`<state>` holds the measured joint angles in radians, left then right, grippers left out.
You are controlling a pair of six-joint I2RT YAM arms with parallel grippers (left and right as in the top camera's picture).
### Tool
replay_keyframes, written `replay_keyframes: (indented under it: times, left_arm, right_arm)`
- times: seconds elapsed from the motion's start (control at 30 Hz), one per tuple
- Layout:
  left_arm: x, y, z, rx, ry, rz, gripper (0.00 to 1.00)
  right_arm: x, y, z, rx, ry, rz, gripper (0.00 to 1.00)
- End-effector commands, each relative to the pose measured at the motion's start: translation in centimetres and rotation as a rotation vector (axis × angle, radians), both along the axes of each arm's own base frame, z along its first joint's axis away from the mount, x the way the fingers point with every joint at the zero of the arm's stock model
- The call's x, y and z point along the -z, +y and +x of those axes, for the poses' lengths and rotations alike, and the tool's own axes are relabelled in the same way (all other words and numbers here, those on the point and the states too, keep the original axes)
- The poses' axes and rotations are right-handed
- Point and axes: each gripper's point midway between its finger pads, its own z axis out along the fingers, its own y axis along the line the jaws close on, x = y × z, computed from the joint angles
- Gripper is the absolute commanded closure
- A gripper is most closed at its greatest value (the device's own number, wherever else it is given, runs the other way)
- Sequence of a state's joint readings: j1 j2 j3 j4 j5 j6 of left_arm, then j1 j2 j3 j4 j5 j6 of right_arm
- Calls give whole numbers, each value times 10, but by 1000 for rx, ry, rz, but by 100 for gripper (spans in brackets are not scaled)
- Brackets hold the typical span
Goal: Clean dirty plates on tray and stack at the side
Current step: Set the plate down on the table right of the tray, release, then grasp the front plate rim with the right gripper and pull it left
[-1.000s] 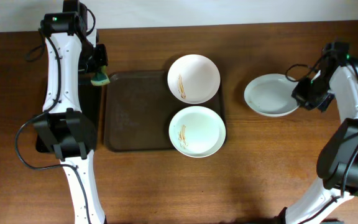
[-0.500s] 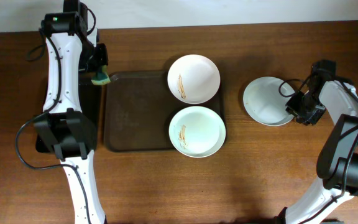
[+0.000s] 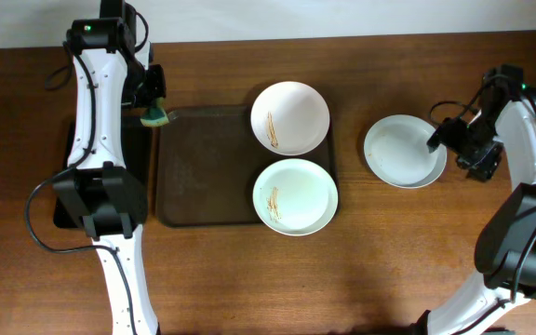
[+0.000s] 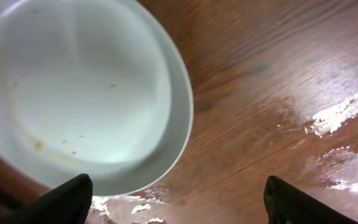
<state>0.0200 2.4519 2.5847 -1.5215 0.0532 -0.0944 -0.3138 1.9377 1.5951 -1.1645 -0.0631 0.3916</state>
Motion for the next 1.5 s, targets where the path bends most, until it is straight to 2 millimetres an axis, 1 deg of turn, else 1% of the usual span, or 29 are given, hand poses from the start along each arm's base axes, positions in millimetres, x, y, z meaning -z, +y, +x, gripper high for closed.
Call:
replay_keyframes:
  times: [0.0,0.03,0.07,0.1,0.17,0.2,0.23,0.27,0.3,0.37,0.4,0.43,0.5,0.53,0.63,0.67,0.73,0.8,0.9,0.97,1.03,1.07,1.13,1.2,1.27,1.33,1.37,1.4,1.47]
  left_arm:
    - [-13,-2,3,15,-38,-7,99]
    - [-13,-2,4,16,-40,-7,99]
    - [-13,-2,5,16,-45,-7,99]
    - [-13,-2,6,16,-49,-7,99]
    - [-13,-2,6,16,-49,-7,99]
    - [-13,-2,6,16,-48,-7,99]
    - [-13,-2,6,16,-47,-7,99]
    - [-13,-2,5,16,-45,-7,99]
    - [-13,-2,4,16,-41,-7,99]
    - [-13,-2,4,16,-41,-7,99]
    - [-13,-2,4,16,-41,-7,99]
    - [-13,-2,4,16,-41,-7,99]
    - [-13,-2,4,16,-41,-7,99]
    - [-13,-2,4,16,-42,-7,99]
    - [-13,-2,4,16,-42,-7,99]
    - [-13,-2,4,16,-42,-7,99]
    - [-13,-2,4,16,-41,-7,99]
    - [-13,-2,4,16,-42,-7,99]
    - [-13,-2,4,16,-43,-7,99]
    - [-13,-2,4,16,-42,-7,99]
    - [-13,-2,4,16,-42,-7,99]
    - [-13,-2,4,16,-42,-7,99]
    - [-13,-2,4,16,-41,-7,99]
    - [-13,-2,4,16,-41,-7,99]
    - [-13,-2,4,16,-42,-7,99]
    - [-13,-2,4,16,-42,-7,99]
    - [-13,-2,4,16,-42,-6,99]
    - [-13,-2,4,20,-42,-6,99]
    - [-13,-2,2,23,-34,-6,99]
  right_arm:
    - [-30,15,17,-89,-101,68,12]
    - [-39,37,29,-200,-167,139,16]
    - [-43,54,37,-259,-204,170,17]
    - [-44,66,41,-289,-218,182,17]
    - [-44,113,45,-403,-213,201,20]
    - [-43,139,42,-464,-199,210,21]
    - [-43,158,37,-509,-182,219,22]
    - [-40,185,26,-567,-143,230,26]
    - [-36,203,14,-576,-92,224,27]
    - [-21,227,-6,-580,-17,205,30]
    - [-13,232,-14,-574,14,193,31]
    - [-5,233,-22,-561,48,166,32]
    - [20,228,-42,-537,125,93,36]
    - [29,229,-47,-537,133,93,38]
    - [47,230,-52,-528,132,101,45]
    - [54,234,-52,-529,120,124,53]
    - [62,234,-55,-529,116,132,58]
    - [66,237,-55,-531,109,146,65]
    - [70,242,-56,-537,100,140,70]
    - [70,242,-56,-539,98,139,75]
    - [70,242,-56,-539,98,139,90]
    - [70,242,-56,-539,99,139,96]
    - [69,243,-57,-540,103,145,96]
    - [61,251,-59,-547,111,180,96]
    - [45,272,-53,-608,77,199,96]
    - [20,307,-35,-691,-30,202,96]
    - [12,321,-27,-716,-83,204,96]
    - [6,334,-18,-718,-136,192,96]
    - [5,350,-5,-678,-219,122,96]
